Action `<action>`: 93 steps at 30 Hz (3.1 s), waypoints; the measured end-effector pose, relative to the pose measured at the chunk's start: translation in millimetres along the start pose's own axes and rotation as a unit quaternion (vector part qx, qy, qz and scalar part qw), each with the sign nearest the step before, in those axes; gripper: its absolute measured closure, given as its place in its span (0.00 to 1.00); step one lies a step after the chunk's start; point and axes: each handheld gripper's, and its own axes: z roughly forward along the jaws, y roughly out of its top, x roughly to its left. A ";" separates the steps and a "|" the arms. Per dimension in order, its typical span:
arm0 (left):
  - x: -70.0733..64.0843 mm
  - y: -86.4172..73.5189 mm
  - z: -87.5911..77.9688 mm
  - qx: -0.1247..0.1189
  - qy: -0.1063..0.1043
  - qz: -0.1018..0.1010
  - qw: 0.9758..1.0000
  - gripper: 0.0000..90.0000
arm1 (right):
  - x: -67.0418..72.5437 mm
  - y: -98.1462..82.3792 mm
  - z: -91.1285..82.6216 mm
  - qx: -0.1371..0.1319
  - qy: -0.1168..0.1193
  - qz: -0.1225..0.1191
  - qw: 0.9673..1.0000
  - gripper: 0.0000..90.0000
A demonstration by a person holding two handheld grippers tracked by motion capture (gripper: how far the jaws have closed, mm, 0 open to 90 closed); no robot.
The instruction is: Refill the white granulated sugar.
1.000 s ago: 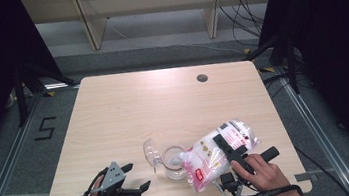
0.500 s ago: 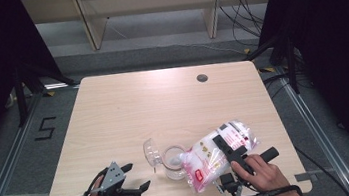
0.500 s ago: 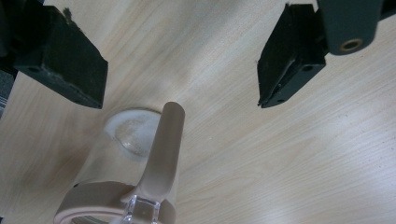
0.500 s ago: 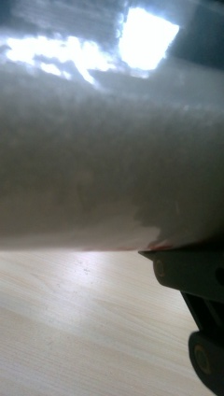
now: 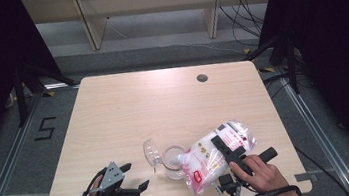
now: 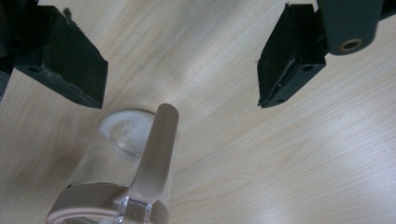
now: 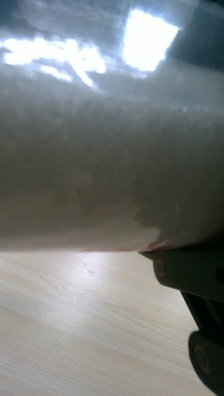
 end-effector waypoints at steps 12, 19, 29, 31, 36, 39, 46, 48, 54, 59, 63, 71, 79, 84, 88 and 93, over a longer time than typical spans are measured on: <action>-2.5 -0.2 1.2 -0.005 0.000 -0.012 1.000 0.18 | 2.0 -2.5 -0.7 0.009 -0.001 0.018 1.000 0.58; -2.0 -0.6 0.5 0.002 0.004 -0.007 1.000 0.18 | -0.4 -2.5 0.5 0.002 -0.003 0.000 1.000 0.58; -2.0 -1.5 -0.2 0.002 0.007 -0.007 1.000 0.18 | 4.5 -3.4 -0.4 0.010 0.002 0.020 1.000 0.58; -1.5 -1.5 0.3 0.004 0.008 0.000 1.000 0.18 | 3.2 -3.0 -0.2 0.010 0.004 0.009 1.000 0.58; -2.1 -2.2 2.4 -0.001 0.006 -0.008 1.000 0.18 | 5.1 -3.7 0.5 0.009 0.003 0.014 1.000 0.58; -1.8 -2.1 1.9 0.004 0.008 -0.004 1.000 0.18 | 4.9 -4.0 0.5 0.010 0.003 0.011 1.000 0.58; -1.5 -1.6 1.6 0.005 0.009 0.006 1.000 0.18 | 2.9 -5.9 -0.8 0.013 -0.002 0.008 1.000 0.58; -0.9 -1.7 2.0 0.006 0.005 0.008 1.000 0.18 | 3.7 -6.7 -0.7 0.015 -0.002 0.012 1.000 0.58; -0.8 -1.4 1.8 0.008 0.005 0.010 1.000 0.18 | 1.5 -7.2 0.1 0.009 -0.002 -0.010 1.000 0.58; -1.7 -1.4 2.1 0.007 0.008 0.010 1.000 0.18 | 2.7 -7.7 -1.2 0.017 0.000 -0.002 1.000 0.58; -1.0 -1.3 1.8 0.010 0.009 0.013 1.000 0.18 | 2.4 -7.7 -1.7 0.018 0.001 -0.004 1.000 0.58; -1.3 -0.9 1.5 0.009 0.008 0.014 1.000 0.18 | -0.5 -7.4 -1.1 0.012 -0.006 -0.019 1.000 0.58; -2.6 -1.3 1.7 0.004 0.007 0.000 1.000 0.18 | 0.7 -7.9 -1.4 0.015 -0.002 -0.007 1.000 0.58; -2.5 -1.4 1.8 0.004 0.006 0.000 1.000 0.18 | 3.4 -8.5 -1.2 0.014 -0.002 0.000 1.000 0.59; -2.6 -1.3 1.9 0.004 0.006 -0.001 1.000 0.18 | 3.7 -8.7 -1.3 0.011 -0.002 0.004 1.000 0.59; -2.4 -1.2 1.6 0.006 0.005 0.003 1.000 0.18 | 5.4 -8.5 -0.3 0.008 0.001 0.012 1.000 0.59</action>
